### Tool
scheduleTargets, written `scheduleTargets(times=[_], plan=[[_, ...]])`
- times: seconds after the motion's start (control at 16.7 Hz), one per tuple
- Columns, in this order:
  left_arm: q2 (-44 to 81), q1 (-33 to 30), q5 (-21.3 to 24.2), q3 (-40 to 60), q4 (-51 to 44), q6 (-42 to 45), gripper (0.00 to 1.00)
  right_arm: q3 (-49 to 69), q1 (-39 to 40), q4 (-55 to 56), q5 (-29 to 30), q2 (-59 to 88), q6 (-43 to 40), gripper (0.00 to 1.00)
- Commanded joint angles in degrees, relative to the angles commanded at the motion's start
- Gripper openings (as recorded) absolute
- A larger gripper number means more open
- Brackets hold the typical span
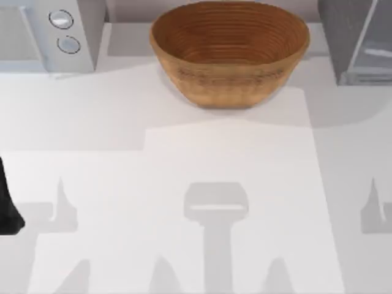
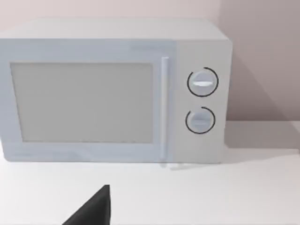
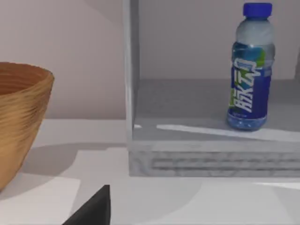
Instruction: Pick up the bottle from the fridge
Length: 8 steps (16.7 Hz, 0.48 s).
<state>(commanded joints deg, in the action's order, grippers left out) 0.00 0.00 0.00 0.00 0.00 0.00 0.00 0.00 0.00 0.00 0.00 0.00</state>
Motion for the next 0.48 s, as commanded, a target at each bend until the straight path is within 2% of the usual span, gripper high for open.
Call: scheduleTargets(times=[0.24,0.48], plan=[[0.0,0.0,0.0,0.0,0.0,0.0,1.0,0.3,-0.6,1.8,-0.77,1.78,0.01,1.0],[0.0,0.0,0.0,0.0,0.0,0.0,1.0,1.94,-4.2,12.64,-4.62,12.55,0.1,1.0]])
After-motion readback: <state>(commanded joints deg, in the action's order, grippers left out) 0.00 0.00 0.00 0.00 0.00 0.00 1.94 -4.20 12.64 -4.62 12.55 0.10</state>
